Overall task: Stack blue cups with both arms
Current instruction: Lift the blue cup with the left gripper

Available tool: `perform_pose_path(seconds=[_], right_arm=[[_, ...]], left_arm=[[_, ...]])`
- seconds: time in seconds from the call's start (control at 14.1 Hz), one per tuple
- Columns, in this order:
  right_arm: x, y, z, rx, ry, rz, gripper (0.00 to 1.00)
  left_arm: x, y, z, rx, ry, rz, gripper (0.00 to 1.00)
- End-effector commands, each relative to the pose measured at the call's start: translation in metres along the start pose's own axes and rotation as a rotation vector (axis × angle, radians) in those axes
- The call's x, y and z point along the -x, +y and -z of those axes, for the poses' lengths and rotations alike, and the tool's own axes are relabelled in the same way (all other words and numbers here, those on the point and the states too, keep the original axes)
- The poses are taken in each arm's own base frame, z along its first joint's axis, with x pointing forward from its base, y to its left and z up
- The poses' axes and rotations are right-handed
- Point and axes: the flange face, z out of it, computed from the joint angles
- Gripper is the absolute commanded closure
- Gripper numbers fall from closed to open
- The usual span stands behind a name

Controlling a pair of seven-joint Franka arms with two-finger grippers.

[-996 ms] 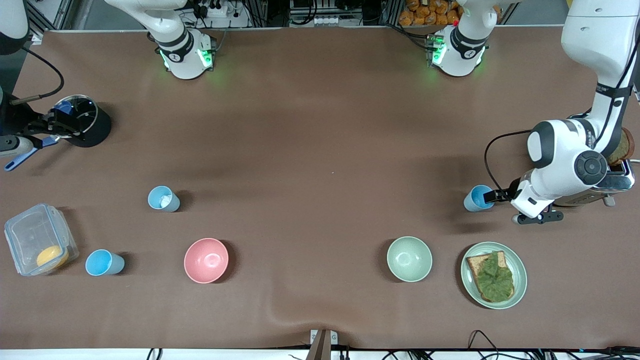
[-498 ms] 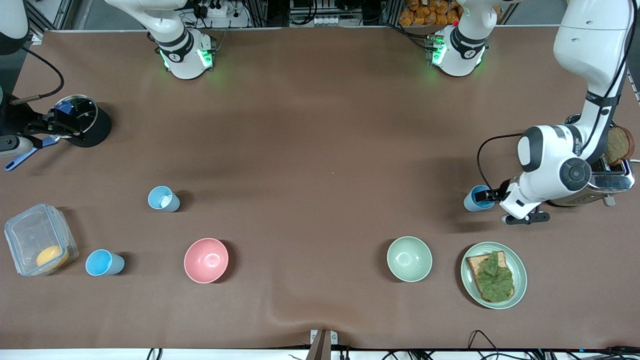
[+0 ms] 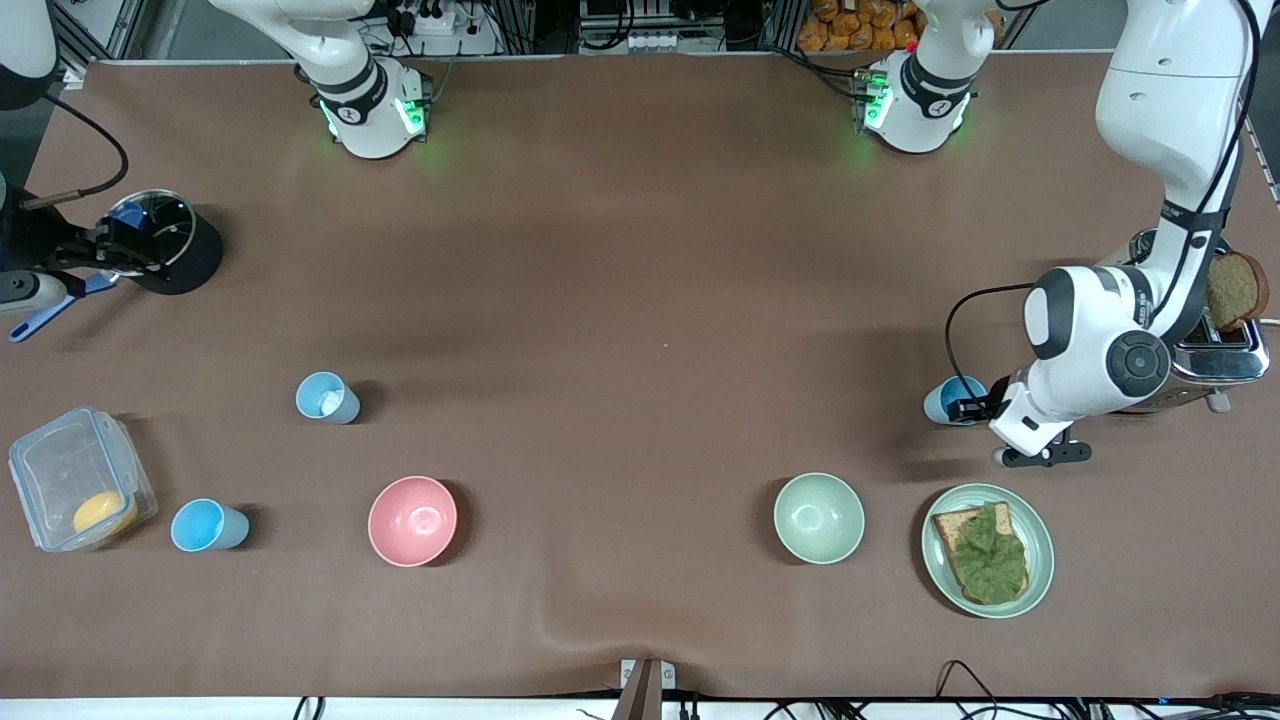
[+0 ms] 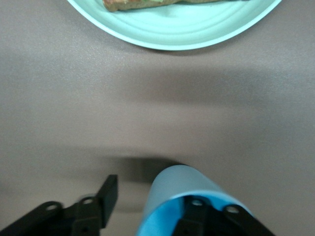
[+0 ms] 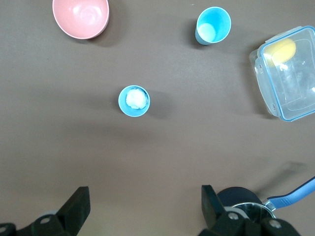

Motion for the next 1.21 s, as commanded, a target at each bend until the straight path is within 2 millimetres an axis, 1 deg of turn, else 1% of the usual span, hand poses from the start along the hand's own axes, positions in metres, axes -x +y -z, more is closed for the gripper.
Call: perform_pose_path(seconds=[0.0, 0.36, 0.57, 1.0, 1.14], right_arm=[[0.006, 0.001, 0.002, -0.016, 0.007, -0.017, 0.00], [0.006, 0.001, 0.002, -0.016, 0.007, -0.017, 0.00], [0.006, 0.001, 0.000, -0.017, 0.004, -0.017, 0.00], [0.006, 0.002, 0.000, -0.017, 0.004, -0.018, 0.00], [0.005, 0.003, -0.004, -0.019, -0.003, -0.021, 0.00]], left_arm=[[-0.004, 0.001, -0.001, -0.004, 0.002, 0.014, 0.95], [-0.004, -0.001, -0.002, -0.004, 0.002, 0.017, 0.97], [-0.004, -0.003, 0.004, -0.003, 0.010, 0.024, 0.99], [-0.005, -0.007, 0.046, 0.001, 0.065, 0.108, 1.00], [-0.002, -0.011, 0.060, -0.001, 0.056, 0.119, 1.00]])
